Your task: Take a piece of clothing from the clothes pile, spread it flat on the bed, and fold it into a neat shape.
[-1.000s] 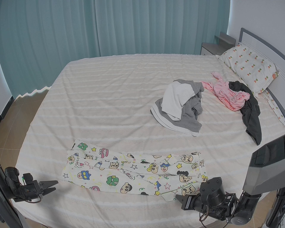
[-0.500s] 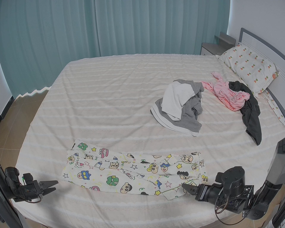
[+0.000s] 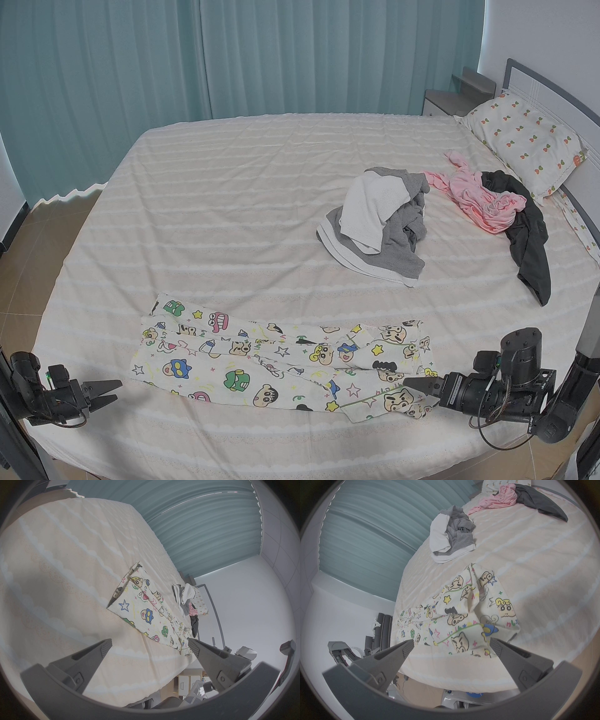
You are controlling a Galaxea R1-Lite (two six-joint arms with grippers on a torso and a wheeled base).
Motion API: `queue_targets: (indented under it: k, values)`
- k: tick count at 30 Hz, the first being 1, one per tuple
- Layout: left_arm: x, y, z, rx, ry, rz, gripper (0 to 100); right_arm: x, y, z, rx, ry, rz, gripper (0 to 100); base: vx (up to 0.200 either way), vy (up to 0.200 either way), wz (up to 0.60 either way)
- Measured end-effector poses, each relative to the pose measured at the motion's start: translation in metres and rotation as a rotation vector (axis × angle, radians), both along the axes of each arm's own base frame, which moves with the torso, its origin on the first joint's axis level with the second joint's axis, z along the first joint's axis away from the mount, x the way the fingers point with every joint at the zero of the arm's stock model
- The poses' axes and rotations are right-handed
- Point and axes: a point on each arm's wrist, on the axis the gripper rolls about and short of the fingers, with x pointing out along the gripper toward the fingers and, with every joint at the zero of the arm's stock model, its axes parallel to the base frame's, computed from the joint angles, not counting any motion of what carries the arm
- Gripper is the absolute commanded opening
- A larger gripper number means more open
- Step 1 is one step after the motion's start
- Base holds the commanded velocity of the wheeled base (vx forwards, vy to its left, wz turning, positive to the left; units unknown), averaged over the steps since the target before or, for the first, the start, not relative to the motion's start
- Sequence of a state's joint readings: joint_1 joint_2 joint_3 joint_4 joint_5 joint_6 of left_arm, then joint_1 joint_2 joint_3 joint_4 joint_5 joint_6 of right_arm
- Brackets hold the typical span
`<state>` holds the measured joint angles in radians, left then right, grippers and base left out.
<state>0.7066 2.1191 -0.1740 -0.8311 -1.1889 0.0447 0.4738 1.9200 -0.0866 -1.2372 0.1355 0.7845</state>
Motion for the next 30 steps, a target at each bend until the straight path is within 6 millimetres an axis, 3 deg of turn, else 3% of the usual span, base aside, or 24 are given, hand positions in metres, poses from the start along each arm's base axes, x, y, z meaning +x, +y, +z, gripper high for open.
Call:
queue_targets:
  k: [5, 6, 16, 29, 30]
  values:
    - [0.000, 0.000, 0.000, 0.000, 0.000, 0.000, 100, 0.012, -0.003, -0.006, 0.003, 0.013, -0.010, 100, 0.000, 0.000, 0.00]
    - [0.000, 0.000, 0.000, 0.001, -0.001, 0.000, 100, 0.014, -0.003, -0.008, 0.001, 0.019, -0.011, 0, 0.000, 0.000, 0.00]
    - [0.001, 0.001, 0.000, 0.003, -0.003, 0.000, 100, 0.026, 0.000, -0.020, 0.035, -0.038, -0.017, 0, 0.000, 0.000, 0.00]
    - [0.001, 0.001, 0.000, 0.002, -0.003, 0.000, 100, 0.014, -0.014, -0.034, -0.010, 0.001, -0.038, 0, 0.000, 0.000, 0.00]
    - [0.001, 0.001, 0.000, 0.002, -0.002, 0.001, 100, 0.014, -0.016, -0.035, -0.017, 0.003, -0.040, 100, 0.000, 0.000, 0.00]
